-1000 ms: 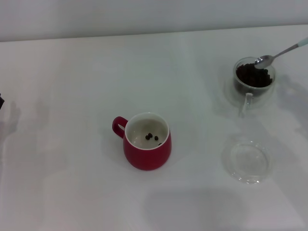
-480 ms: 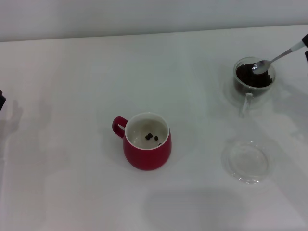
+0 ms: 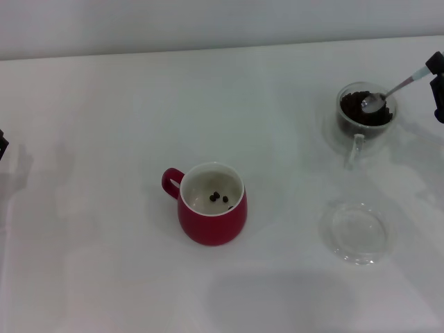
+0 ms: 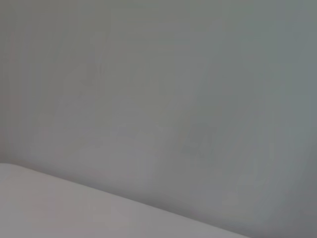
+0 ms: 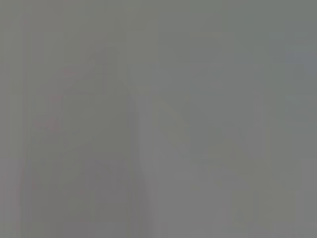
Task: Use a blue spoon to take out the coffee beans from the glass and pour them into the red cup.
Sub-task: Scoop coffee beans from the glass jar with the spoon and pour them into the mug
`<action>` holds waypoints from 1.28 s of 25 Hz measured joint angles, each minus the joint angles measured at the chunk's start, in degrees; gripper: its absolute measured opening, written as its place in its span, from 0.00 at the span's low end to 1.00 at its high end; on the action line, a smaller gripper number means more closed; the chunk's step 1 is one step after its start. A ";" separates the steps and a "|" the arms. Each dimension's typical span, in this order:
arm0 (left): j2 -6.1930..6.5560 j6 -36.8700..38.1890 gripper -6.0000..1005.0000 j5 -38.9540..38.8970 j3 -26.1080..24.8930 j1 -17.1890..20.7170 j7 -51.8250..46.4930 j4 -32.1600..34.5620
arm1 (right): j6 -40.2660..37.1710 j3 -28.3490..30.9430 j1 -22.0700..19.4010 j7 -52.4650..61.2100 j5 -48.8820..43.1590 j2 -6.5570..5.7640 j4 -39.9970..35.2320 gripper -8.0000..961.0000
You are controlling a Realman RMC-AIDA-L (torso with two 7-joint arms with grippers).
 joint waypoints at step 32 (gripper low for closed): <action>-0.09 -0.25 0.87 0.00 0.44 0.83 0.02 0.00 | 9.28 0.63 1.13 4.86 0.59 0.18 0.42 0.16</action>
